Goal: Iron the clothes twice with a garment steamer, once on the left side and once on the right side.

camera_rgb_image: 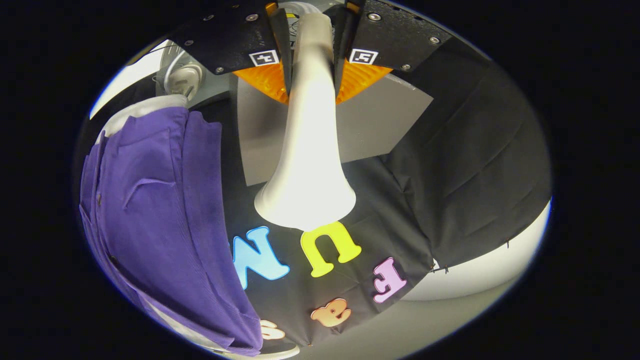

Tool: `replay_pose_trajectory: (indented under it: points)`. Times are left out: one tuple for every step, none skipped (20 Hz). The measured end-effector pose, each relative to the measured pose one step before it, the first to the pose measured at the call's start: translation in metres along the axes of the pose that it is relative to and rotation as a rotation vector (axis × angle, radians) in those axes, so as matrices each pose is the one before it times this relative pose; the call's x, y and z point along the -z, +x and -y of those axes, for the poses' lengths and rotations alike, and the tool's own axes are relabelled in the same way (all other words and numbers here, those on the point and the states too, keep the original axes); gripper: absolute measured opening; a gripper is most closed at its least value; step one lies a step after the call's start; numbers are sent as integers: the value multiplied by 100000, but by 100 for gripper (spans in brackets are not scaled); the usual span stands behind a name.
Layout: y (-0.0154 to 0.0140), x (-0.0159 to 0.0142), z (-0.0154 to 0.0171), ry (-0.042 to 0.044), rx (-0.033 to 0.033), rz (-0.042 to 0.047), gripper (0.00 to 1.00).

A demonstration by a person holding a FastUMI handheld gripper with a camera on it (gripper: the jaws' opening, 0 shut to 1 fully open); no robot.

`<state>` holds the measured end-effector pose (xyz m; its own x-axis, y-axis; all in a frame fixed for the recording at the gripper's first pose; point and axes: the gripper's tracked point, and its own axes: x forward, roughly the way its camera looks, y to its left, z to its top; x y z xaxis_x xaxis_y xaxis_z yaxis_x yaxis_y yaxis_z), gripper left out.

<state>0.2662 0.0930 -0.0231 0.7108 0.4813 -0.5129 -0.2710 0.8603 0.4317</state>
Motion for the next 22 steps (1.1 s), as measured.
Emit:
replay_pose_trajectory:
  points:
    - [-910, 887, 107, 201, 488, -42, 37]
    - [-946, 831, 122, -201, 441, -18, 37]
    - [-1003, 711, 258, 134, 607, 433, 37]
    - [-1028, 505, 221, 442, 697, 1113, 37]
    - [-1141, 715, 239, 709, 972, 1479, 36]
    - [-1046, 180, 297, 1043, 1127, 2237, 37]
    - [-1168, 221, 84, 536, 650, 3345, 37]
    - [-1212, 83, 79, 501, 633, 3323, 37]
    - [-1130, 410, 221, 39, 890, 2160, 37]
    - [-934, 186, 252, -326, 1045, 2321, 36]
    - [-829, 314, 230, -393, 1082, 1606, 36]
    - [-997, 249, 432, -1582, 1459, 1445, 37]
    - [-753, 46, 311, -1293, 1143, 1974, 36]
    - [-750, -231, 258, -841, 756, 2705, 37]
    - [89, -264, -172, -1226, -53, 838, 37]
    - [-95, -527, 68, -1261, 115, 923, 37]
    - [-266, -474, 189, -790, 346, 1634, 36]
    - [-252, -497, 272, -464, 759, 1310, 36]
    - [-634, -827, 462, -227, 1320, 2518, 36]
    - [-404, -858, 537, -583, 1316, 2172, 36]
    - [-395, -549, 802, -467, 1103, 1674, 36]
    - [137, -1176, 394, 97, 846, 1824, 37]
